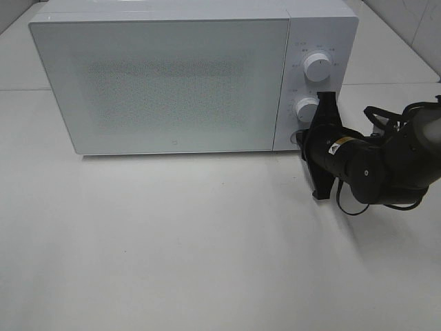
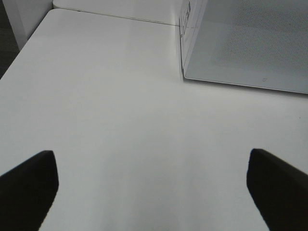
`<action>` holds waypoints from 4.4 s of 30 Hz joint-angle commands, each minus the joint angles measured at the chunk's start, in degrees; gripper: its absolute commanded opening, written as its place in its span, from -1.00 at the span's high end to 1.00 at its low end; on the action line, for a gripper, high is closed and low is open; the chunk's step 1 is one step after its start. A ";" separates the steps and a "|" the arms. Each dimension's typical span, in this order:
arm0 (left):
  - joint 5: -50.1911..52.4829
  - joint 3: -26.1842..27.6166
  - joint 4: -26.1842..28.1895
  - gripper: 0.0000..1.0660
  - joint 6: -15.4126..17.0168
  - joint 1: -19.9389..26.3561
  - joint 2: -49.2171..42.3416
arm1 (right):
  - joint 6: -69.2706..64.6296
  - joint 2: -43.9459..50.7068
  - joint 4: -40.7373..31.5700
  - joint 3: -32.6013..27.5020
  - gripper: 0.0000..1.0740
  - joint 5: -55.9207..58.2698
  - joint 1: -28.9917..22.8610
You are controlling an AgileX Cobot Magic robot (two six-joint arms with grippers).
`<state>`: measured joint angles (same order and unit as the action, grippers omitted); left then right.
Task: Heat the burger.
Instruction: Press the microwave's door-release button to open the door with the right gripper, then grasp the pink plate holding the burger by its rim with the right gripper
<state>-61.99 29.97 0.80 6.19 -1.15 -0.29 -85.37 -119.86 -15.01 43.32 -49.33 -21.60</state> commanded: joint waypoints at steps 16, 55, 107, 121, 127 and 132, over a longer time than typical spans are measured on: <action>0.80 -0.17 -0.23 -0.88 0.06 0.23 -0.23 | 1.32 0.29 -7.96 4.87 1.00 -13.29 0.06; 0.80 -0.17 -0.23 -0.88 0.06 0.23 -0.23 | 4.35 1.38 -9.00 8.71 1.00 -10.37 -1.95; 0.80 -0.17 -0.17 -0.88 0.06 0.23 -0.23 | 49.39 32.89 12.26 -6.13 0.95 46.98 -2.81; 0.80 -0.17 -0.17 -0.88 0.06 0.23 -0.23 | 77.41 36.61 12.26 -0.34 0.90 72.14 -2.81; 0.80 -0.17 -0.17 -0.88 0.06 0.23 -0.23 | 93.79 36.61 12.55 3.67 0.87 77.23 -2.81; 0.80 -0.17 -0.17 -0.88 0.06 0.23 -0.23 | 110.52 36.61 16.04 4.53 0.85 76.89 -2.81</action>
<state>-61.99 29.97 0.74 6.19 -1.15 -0.29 14.78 -83.65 -1.15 47.21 27.16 -24.41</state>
